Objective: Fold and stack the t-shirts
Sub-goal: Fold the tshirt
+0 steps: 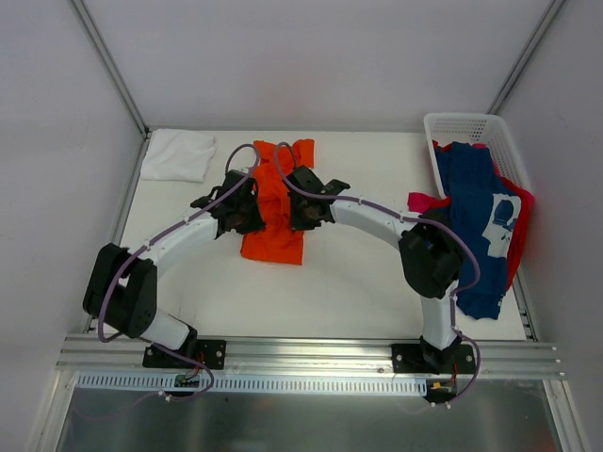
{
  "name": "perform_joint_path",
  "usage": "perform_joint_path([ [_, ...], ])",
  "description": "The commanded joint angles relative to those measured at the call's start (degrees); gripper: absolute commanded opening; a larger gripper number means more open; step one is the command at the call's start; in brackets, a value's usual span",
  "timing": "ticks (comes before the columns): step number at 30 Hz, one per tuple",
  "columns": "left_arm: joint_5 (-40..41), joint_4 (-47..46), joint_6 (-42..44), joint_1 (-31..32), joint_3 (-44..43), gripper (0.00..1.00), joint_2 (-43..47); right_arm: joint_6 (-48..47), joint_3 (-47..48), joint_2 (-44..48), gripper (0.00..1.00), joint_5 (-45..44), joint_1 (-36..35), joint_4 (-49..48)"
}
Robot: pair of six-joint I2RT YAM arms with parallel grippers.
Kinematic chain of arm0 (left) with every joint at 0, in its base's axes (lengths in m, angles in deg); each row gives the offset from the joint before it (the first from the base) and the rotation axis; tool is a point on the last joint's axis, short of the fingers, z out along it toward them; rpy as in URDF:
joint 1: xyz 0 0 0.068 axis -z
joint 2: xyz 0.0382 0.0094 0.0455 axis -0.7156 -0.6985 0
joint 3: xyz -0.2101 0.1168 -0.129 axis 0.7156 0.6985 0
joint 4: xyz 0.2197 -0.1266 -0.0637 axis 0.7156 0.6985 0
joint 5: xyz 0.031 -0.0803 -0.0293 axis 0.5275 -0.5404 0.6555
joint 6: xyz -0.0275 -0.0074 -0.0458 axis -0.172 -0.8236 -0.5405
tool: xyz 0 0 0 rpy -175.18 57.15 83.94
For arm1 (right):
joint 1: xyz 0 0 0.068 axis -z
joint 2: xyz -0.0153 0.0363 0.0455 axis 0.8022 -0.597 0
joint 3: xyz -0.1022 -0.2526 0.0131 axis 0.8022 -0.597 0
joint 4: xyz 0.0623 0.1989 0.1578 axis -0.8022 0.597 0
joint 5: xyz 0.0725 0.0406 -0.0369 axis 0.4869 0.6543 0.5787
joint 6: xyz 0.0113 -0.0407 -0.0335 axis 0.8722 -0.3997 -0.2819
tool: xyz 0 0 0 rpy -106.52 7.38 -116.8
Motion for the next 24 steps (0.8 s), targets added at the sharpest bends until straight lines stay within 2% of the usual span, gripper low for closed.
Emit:
perform_joint_path([
  [1, 1.8, -5.6, 1.1, -1.5, -0.3, 0.0, -3.5, -1.9, 4.9, -3.4, 0.06, 3.2, 1.3, 0.8],
  [6, -0.2, -11.0, 0.6, -2.3, -1.6, 0.0, -9.3, -2.5, 8.7, -7.0, 0.05, 4.1, 3.1, 0.7],
  [24, -0.8, -11.8, 3.0, -5.9, -12.2, 0.0, -14.2, -4.6, 15.1, -9.2, 0.06, 5.3, 10.2, 1.1],
])
